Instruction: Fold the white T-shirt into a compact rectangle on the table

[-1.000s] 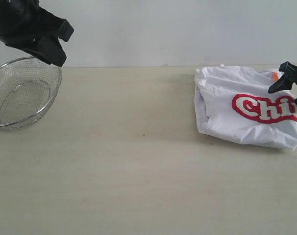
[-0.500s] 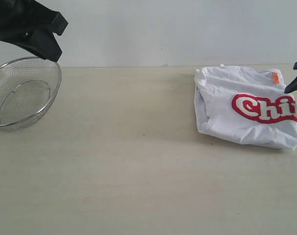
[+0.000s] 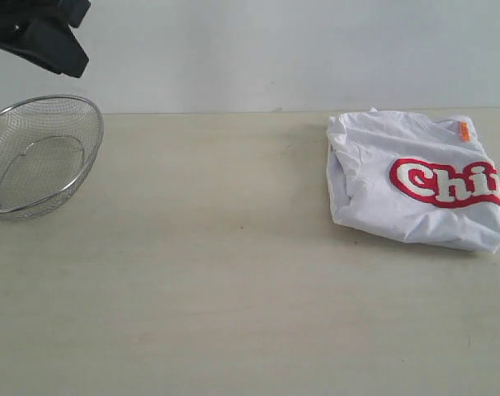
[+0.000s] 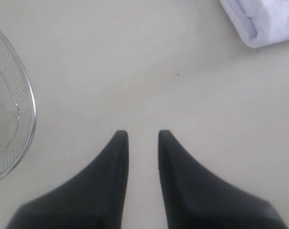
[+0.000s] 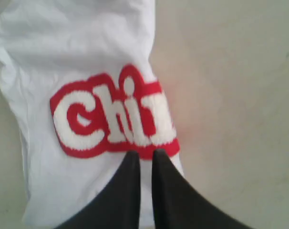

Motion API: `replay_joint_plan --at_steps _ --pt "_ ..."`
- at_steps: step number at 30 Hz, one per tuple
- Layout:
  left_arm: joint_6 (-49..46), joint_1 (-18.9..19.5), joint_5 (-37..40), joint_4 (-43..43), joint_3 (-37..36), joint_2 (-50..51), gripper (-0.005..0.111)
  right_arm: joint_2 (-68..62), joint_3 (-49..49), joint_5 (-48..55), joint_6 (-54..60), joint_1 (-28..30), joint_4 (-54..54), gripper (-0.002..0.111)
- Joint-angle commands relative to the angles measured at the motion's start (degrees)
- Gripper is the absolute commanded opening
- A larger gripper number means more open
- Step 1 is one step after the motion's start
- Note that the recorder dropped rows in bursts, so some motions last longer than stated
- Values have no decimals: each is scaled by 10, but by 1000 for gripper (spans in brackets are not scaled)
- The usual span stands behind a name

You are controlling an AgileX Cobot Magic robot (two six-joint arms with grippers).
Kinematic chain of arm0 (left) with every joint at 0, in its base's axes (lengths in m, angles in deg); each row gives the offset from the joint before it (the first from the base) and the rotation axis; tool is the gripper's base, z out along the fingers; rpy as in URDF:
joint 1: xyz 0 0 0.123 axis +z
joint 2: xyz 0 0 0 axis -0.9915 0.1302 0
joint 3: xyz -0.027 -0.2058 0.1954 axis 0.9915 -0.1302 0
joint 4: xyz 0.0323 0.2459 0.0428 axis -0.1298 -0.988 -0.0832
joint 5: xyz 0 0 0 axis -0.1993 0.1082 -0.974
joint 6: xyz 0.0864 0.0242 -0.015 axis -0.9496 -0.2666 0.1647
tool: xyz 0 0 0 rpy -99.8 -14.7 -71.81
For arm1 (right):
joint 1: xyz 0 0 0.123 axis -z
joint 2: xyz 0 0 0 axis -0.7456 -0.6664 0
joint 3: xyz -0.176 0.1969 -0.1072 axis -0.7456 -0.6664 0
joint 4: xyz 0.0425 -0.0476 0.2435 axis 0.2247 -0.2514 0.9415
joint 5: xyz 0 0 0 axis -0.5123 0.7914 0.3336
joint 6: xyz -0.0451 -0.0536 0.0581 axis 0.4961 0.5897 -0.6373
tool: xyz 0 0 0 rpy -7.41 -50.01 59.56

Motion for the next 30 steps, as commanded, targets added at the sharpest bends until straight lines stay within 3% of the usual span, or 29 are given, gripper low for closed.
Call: replay_joint_plan --at_steps 1,4,11,15,21,25,30 --pt "-23 -3 6 47 -2 -38 21 73 -110 -23 87 -29 70 0" --pt "-41 -3 6 83 -2 -63 21 134 -184 -62 131 -82 95 0" --pt "-53 -3 -20 110 -39 -128 19 269 -315 -198 220 -270 104 0" --pt "-69 -3 -60 135 -113 -186 6 323 -353 -271 221 -361 102 0" --pt "-70 -3 -131 151 -223 -280 5 361 -373 -286 297 -468 101 0" --pt "-70 -3 -189 155 -289 -334 5 361 -373 -285 302 -519 101 0" --pt "-57 -3 -252 193 -345 -377 5 361 -373 -257 301 -528 102 0"
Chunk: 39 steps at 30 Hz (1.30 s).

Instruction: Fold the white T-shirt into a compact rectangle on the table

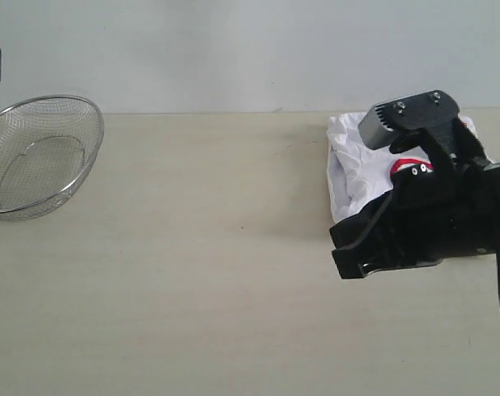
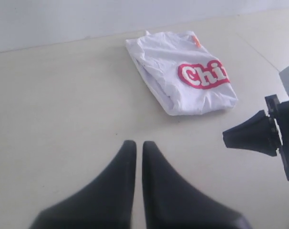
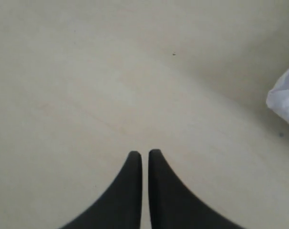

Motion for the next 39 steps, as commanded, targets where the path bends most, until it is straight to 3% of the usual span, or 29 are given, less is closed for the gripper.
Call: replay_joint_plan --at_steps 1,7,27,31,39 --pt "8 -3 -51 42 -44 -38 5 3 -4 29 5 -5 3 0" --pt "8 -3 -52 47 -74 -63 5 3 -4 43 5 -5 3 0" --pt "-12 -3 -43 24 -75 -70 5 3 -4 34 4 -5 3 0" --pt "14 2 -128 -16 -80 -95 5 3 -4 33 4 -5 3 0" --pt "13 60 -242 -29 -175 -255 5 3 -4 33 4 -5 3 0"
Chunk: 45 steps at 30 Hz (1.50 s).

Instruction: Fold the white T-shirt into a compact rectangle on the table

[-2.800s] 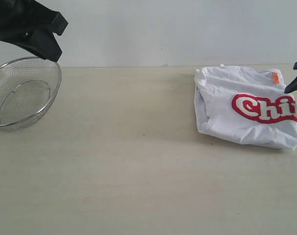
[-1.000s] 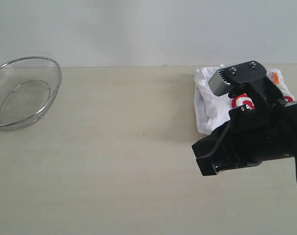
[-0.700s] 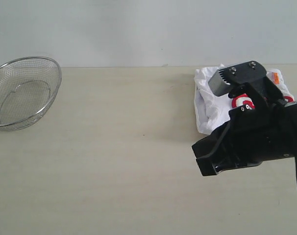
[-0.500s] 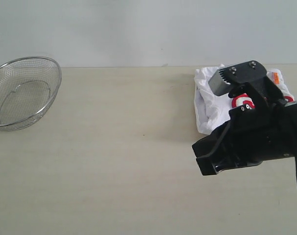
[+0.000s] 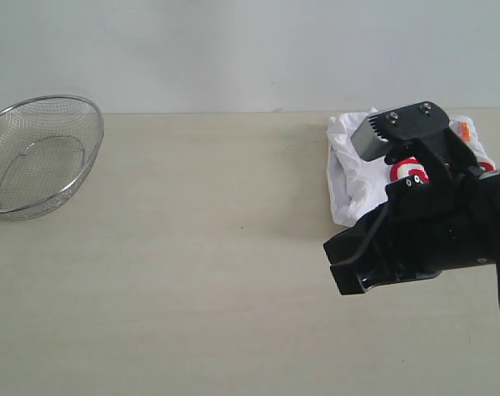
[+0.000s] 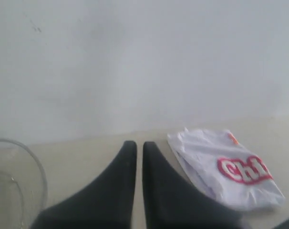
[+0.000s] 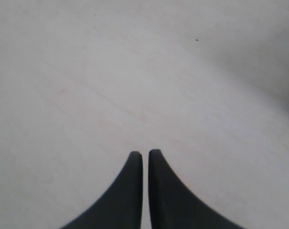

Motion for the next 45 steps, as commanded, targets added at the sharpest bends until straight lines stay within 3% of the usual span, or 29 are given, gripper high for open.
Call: replay_joint_plan --at_steps 1,8,15,22,26,32,37,41,43,45 --pt "5 19 -74 -7 -69 -97 5 3 -4 -3 4 0 2 0" --pt "5 39 -199 -11 -187 -219 5 3 -4 -3 4 0 2 0" --pt "5 77 -209 -11 -252 -298 5 3 -4 -5 4 0 2 0" --pt "-1 74 -331 -19 -327 -304 5 3 -4 -4 4 0 3 0" --pt "-1 74 -362 -16 -380 -304 5 3 -4 -5 4 0 3 0" --pt "4 74 -363 -16 -414 -304 5 3 -4 -5 4 0 3 0" --pt "-55 74 -348 -16 -414 -304 5 3 -4 -5 4 0 3 0" --pt "-61 74 -295 -17 -414 -304 5 3 -4 -5 4 0 3 0" --pt "-23 74 -244 -55 -414 -304 5 3 -4 -5 4 0 3 0" --pt "117 74 -213 -181 -414 -294 5 3 -4 -5 4 0 3 0"
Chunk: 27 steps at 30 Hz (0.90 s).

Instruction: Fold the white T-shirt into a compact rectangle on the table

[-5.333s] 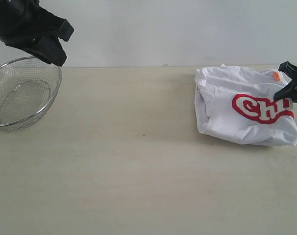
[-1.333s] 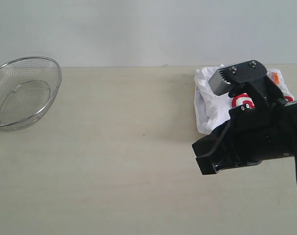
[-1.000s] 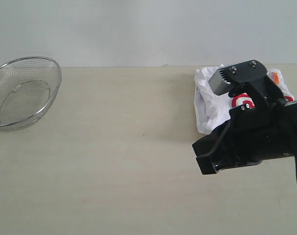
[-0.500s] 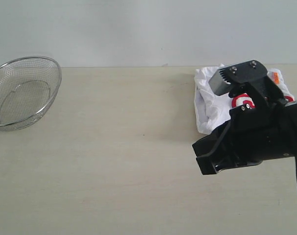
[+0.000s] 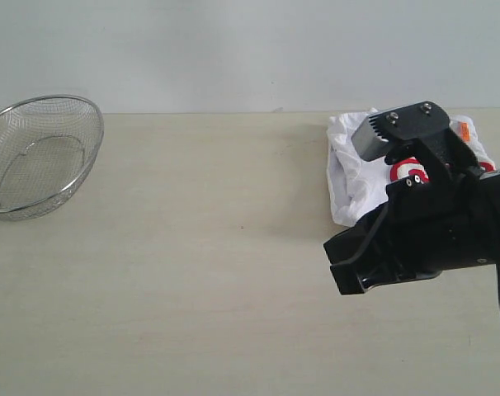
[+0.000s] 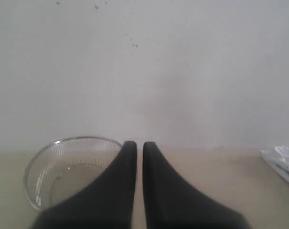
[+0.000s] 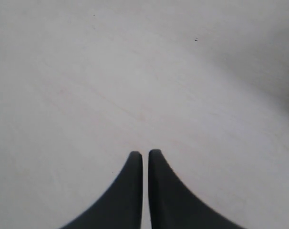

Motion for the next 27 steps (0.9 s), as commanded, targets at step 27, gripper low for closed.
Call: replay_joint_plan --at_steps 27 --pt "252 0 163 -101 -2 17 5 3 -3 -3 4 0 2 0"
